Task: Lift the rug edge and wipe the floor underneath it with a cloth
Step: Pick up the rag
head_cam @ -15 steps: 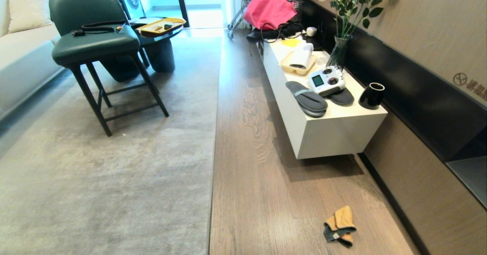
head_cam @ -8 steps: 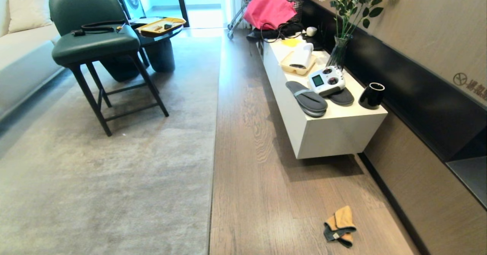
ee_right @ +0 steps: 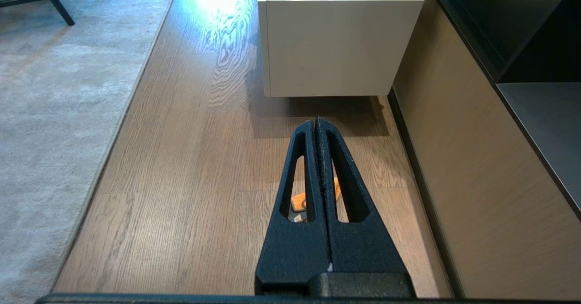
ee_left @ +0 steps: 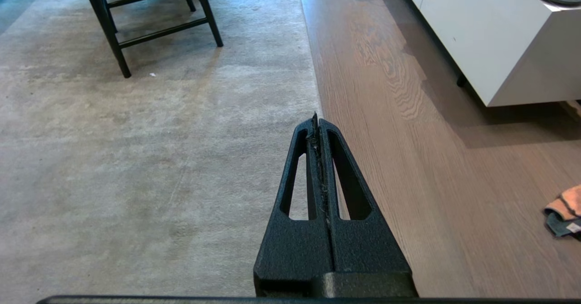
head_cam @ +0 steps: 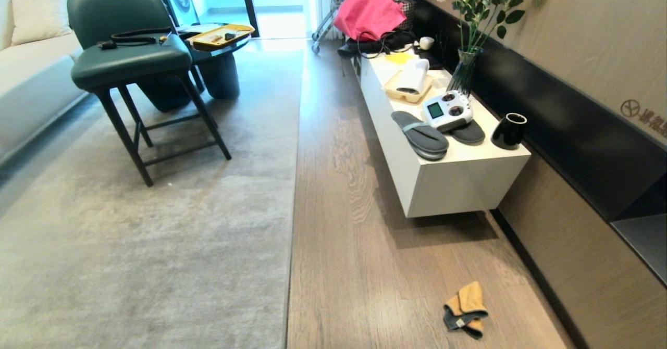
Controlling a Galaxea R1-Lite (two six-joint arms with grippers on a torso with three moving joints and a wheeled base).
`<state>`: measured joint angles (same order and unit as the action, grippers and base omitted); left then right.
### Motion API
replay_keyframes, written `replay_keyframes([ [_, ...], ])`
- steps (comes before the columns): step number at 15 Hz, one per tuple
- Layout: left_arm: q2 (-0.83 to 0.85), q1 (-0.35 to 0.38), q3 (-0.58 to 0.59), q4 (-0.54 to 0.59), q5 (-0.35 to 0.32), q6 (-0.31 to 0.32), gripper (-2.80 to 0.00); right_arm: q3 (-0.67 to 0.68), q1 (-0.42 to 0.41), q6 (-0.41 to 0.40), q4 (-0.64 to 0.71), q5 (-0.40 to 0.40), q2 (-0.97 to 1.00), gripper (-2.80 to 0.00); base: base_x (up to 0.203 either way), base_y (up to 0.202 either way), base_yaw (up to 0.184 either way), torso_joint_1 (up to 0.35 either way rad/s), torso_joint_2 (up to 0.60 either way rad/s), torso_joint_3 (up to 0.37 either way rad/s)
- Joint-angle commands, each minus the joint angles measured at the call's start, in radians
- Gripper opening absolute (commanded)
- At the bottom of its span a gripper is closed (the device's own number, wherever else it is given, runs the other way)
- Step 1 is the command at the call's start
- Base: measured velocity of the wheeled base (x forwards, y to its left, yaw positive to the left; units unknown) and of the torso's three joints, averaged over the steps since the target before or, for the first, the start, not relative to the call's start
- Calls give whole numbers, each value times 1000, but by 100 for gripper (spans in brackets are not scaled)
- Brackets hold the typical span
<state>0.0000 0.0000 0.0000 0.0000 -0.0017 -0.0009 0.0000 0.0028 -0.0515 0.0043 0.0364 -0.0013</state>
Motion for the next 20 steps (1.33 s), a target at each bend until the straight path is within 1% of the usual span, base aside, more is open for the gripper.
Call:
replay_keyframes([
  [1,0,0,0,0,2,-1,-280,0,0,-1,0,0,1,-280,0,0,0,0,0,0],
  [5,0,-1,0,0,1,-1,-280,0,0,-1,-1,0,1,-280,0,0,0,5,3,-145],
  [20,0,0,0,0,0,-1,-280,0,0,-1,0,0,1,-280,0,0,0,4,3,-197],
])
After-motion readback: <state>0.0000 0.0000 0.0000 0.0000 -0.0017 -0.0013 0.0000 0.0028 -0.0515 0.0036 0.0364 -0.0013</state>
